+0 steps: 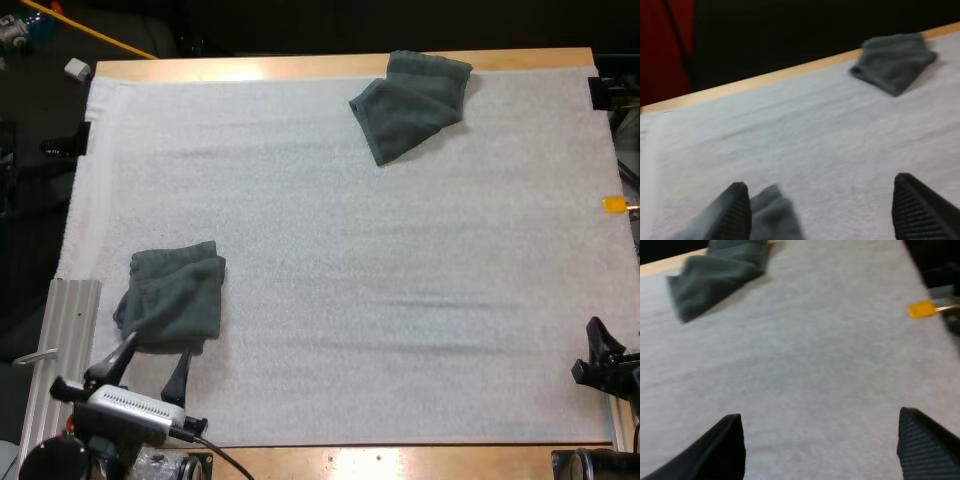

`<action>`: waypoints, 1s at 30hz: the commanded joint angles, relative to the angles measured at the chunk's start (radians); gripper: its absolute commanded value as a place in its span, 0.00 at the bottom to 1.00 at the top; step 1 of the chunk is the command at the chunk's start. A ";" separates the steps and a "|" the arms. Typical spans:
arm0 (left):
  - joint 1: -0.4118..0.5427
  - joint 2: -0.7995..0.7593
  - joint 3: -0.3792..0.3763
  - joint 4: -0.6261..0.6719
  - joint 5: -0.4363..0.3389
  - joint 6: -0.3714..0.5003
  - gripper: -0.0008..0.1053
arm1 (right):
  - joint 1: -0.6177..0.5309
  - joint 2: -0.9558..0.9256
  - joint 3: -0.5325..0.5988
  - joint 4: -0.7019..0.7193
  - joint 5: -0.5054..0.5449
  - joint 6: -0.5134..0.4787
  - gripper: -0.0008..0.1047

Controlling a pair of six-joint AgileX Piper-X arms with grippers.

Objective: Pick towel from pile, fold and stack

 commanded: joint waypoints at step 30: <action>-0.190 0.353 -0.240 -0.072 0.234 -0.041 0.56 | 0.097 0.577 -0.322 -0.286 -0.433 0.192 0.60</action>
